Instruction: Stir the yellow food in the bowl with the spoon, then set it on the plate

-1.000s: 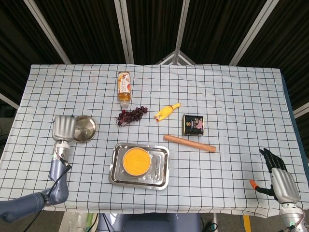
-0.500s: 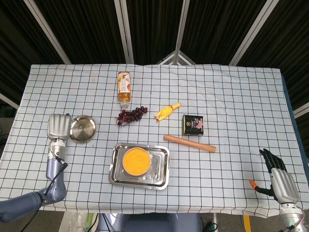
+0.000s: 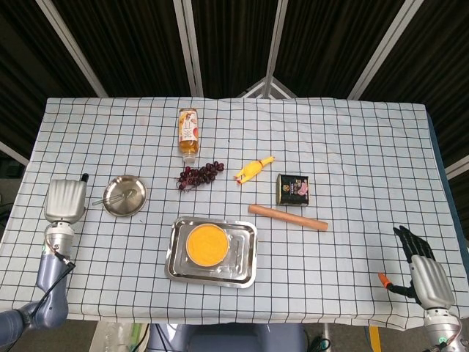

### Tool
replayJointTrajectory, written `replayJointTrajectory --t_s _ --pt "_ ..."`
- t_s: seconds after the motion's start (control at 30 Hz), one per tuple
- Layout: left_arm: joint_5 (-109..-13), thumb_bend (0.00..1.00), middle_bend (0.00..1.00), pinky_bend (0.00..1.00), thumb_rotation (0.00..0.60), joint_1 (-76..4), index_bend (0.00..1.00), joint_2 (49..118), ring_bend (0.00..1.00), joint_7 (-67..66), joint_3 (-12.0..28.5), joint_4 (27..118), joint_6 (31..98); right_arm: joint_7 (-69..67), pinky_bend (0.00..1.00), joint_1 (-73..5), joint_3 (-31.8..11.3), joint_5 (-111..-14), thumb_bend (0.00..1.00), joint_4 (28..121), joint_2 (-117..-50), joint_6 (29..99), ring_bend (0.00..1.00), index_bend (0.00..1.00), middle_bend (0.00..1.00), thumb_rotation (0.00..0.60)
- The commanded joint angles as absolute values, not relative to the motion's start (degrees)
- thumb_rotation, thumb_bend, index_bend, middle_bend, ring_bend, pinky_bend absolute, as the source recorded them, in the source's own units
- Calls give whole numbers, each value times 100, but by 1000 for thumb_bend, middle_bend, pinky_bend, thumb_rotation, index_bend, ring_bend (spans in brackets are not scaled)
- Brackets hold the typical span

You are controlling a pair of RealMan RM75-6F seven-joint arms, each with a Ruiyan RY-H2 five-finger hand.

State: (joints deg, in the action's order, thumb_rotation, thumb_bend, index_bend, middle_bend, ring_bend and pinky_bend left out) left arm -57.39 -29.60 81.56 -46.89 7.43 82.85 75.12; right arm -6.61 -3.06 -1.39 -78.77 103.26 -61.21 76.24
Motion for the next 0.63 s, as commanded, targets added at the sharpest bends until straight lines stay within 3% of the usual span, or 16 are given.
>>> replayJointTrajectory --t_s 0.03,0.17,0.23,0.33,0.43,0.63 --pt "-6067 128 664 798 600 -2661 266 7873 752 -4256 510 8521 7689 -649 0 -309 -138 -7855 317 10329 -6111 7606 0 0 0 600" --pt "-6547 126 390 563 600 -2297 163 7570 533 -3606 298 8830 8049 -640 0 -313 -139 -7852 317 10325 -6098 7597 0 0 0 600" --pt "-6887 117 227 410 600 -2042 88 7405 357 -3154 135 9043 8315 -638 0 -313 -133 -7892 317 10311 -6096 7612 0 0 0 600" --pt "-7448 75 56 211 600 -1680 9 7180 144 -2614 -164 9245 8730 -656 0 -319 -123 -8026 317 10259 -6111 7664 0 0 0 600" --pt "-7953 42 0 60 600 -1348 0 6964 20 -2275 -442 9428 9125 -587 0 -312 -112 -8227 317 10134 -6169 7797 0 0 0 600" --pt "-8638 32 0 12 600 -851 0 6739 0 -1750 -833 9244 9613 -475 0 -278 -103 -8412 317 9988 -6259 7988 0 0 0 600"
